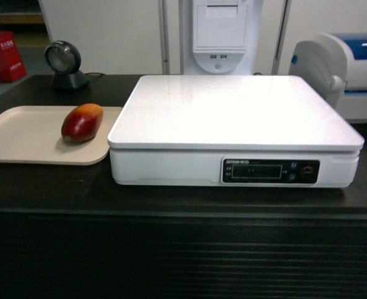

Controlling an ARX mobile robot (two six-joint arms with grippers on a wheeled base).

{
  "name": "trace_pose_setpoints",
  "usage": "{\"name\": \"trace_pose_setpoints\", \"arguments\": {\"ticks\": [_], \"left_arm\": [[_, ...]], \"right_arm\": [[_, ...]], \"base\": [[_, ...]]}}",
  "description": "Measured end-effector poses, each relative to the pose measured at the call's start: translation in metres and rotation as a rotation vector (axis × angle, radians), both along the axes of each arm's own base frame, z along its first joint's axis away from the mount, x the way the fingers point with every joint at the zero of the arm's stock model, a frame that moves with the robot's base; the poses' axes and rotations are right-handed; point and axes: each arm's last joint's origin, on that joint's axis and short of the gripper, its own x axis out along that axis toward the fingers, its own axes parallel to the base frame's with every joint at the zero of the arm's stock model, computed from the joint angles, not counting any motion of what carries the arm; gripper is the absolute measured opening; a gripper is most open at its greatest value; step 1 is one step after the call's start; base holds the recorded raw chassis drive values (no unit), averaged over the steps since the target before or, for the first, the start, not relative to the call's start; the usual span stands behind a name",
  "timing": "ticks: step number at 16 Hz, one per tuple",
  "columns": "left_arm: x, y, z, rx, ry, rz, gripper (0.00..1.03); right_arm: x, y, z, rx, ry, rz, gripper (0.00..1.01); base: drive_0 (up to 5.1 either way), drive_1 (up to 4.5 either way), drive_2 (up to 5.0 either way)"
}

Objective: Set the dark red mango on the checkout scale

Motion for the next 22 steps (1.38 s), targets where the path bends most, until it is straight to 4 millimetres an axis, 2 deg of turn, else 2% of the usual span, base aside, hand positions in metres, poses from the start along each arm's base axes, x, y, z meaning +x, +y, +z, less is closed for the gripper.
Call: {"name": "trace_pose_setpoints", "arguments": {"ticks": [22], "left_arm": [[0.0000,0.0000,-0.0001,0.000,0.002,0.001,0.98]], "right_arm": [[0.0000,0.0000,-0.0004,-0.001,0.005,0.000,0.98]], "base": [[0.0,0.00,0.0]]}}
